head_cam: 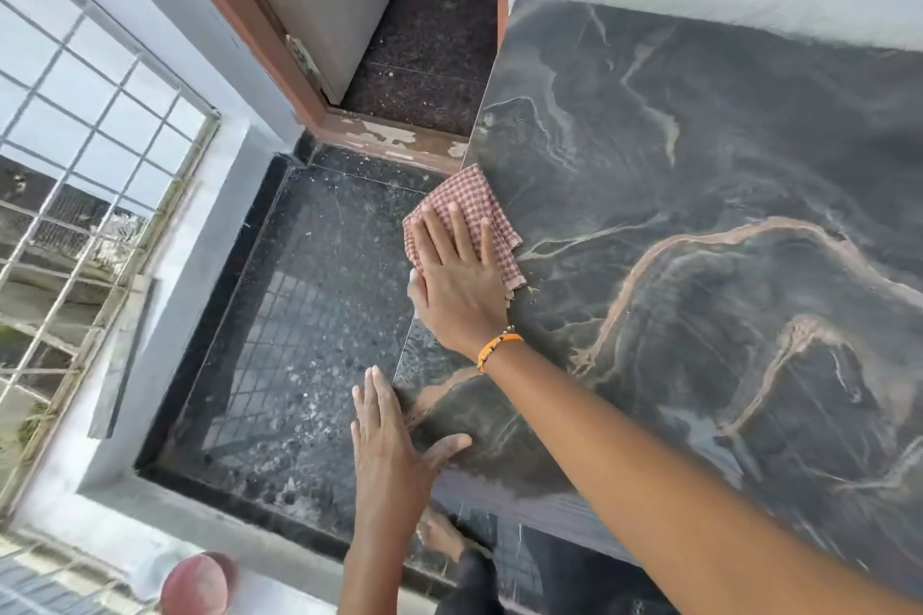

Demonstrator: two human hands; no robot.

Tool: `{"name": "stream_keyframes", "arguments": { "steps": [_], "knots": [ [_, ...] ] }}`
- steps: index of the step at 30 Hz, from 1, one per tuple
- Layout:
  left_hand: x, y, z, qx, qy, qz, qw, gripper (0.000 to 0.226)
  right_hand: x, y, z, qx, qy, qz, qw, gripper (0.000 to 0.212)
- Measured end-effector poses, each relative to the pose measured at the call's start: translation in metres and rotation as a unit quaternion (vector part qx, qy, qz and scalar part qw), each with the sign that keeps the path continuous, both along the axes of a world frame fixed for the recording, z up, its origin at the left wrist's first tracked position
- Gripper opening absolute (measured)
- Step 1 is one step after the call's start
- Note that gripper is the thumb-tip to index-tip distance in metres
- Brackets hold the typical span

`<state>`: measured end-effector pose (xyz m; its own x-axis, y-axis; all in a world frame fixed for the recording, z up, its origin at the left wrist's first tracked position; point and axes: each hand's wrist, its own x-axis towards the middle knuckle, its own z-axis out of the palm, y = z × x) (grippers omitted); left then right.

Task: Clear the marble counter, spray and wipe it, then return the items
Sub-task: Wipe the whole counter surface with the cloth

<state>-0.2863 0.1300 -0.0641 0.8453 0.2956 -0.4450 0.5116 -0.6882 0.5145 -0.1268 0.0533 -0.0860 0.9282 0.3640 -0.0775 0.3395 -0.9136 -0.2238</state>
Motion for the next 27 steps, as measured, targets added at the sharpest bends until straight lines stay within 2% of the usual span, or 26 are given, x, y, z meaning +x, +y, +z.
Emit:
{"name": "stream_keyframes", "arguments": {
  "steps": [4,6,10,14,18,21,27],
  "knots": [
    [0.007,-0.002,0.003,0.019,-0.016,-0.051,0.998,0.127,-0.01,-0.036,0.001,-0.003,-0.002,0.002,1.0,0.059],
    [0.013,-0.001,0.005,0.012,-0.017,-0.078,0.997,0.128,-0.009,-0.062,0.002,-0.015,-0.002,-0.03,0.999,0.059],
    [0.019,0.007,0.008,-0.009,-0.008,-0.135,0.991,0.129,-0.025,-0.131,0.004,-0.02,-0.004,-0.181,0.983,0.061],
    [0.02,0.016,0.008,-0.029,-0.011,-0.175,0.984,0.126,-0.055,-0.195,0.005,-0.024,0.003,-0.329,0.944,0.059],
    [0.02,0.024,0.006,-0.051,-0.014,-0.194,0.98,0.126,-0.088,-0.193,0.006,-0.02,0.016,-0.439,0.898,0.06],
    [0.02,0.029,0.008,-0.068,-0.01,-0.21,0.975,0.129,-0.097,-0.154,0.003,-0.033,0.035,-0.448,0.893,0.062],
    [0.018,0.04,0.011,-0.115,-0.003,-0.222,0.968,0.127,-0.07,-0.057,0.002,-0.027,0.042,-0.326,0.944,0.064]
  ]
}}
